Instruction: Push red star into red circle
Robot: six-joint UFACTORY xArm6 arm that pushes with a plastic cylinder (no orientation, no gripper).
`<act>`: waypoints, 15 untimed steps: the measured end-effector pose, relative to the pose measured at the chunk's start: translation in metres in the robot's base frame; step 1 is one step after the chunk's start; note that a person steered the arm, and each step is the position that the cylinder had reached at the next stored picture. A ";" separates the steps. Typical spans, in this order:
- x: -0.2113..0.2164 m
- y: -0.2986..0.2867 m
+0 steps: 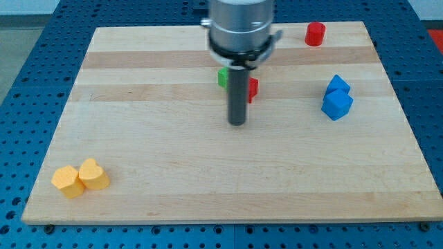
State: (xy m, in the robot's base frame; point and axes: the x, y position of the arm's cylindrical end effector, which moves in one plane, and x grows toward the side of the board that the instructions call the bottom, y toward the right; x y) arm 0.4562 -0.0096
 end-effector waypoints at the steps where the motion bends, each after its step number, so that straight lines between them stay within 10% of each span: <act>1: -0.018 -0.017; 15: -0.124 0.113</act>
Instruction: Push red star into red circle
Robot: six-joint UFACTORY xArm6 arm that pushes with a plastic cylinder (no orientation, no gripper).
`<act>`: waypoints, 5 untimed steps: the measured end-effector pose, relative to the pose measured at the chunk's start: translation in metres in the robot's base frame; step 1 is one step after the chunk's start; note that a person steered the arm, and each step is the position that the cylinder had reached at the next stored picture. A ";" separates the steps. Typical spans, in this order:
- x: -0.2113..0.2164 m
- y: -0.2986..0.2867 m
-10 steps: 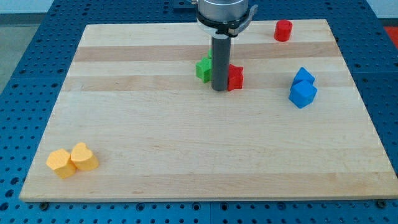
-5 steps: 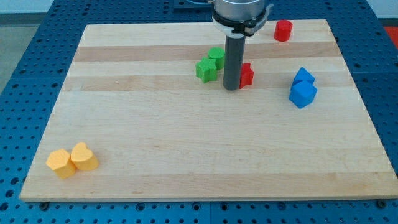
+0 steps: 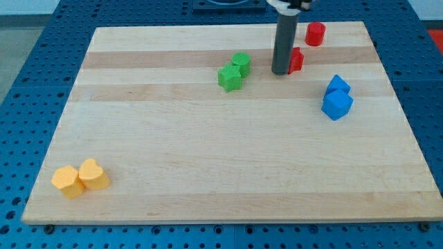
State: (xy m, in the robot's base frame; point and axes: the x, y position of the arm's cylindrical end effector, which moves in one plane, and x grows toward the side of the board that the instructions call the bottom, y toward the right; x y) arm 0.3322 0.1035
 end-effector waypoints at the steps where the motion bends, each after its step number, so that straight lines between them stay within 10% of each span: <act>1: -0.010 0.018; 5: -0.064 0.044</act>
